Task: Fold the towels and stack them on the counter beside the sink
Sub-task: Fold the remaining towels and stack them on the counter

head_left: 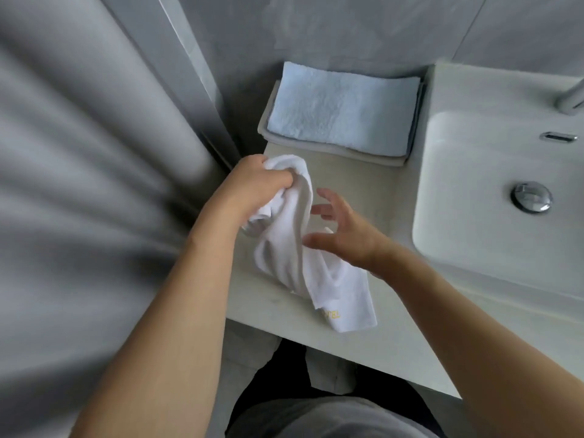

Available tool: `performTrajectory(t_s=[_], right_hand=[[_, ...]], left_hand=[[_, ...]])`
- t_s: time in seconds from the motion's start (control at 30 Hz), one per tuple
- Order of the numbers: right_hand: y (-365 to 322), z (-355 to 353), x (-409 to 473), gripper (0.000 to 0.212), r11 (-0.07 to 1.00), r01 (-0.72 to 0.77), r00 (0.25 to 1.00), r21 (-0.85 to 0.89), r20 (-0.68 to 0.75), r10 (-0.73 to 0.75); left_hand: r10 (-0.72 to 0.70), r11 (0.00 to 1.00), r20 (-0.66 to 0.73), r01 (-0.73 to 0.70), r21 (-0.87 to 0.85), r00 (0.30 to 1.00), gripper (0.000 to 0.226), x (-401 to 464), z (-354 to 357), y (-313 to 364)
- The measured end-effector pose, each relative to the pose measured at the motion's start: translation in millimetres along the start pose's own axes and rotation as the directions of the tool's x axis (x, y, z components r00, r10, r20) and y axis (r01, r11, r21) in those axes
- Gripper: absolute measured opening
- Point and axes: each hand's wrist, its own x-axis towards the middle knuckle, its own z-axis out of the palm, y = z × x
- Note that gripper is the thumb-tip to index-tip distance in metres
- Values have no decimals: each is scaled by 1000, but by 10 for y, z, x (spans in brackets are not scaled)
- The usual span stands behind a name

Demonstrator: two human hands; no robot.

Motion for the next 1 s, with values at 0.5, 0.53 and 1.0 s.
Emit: performTrajectory(t_s=[0.5,0.53,1.0], right_hand=[[-118,-169,677,54,934,-106,897,-342,-438,-59],[-168,-142,715,56,917,-33,919,-399,-373,-129],[-76,-164,870,83,971,-52,905,-232,-421,-52]], left_hand=[[143,889,353,-276,364,925,5,956,-345,-206],[149,895,402,-296,334,903,10,982,-337,-161],[264,946,541,-324,16,798,23,1200,-357,-49]])
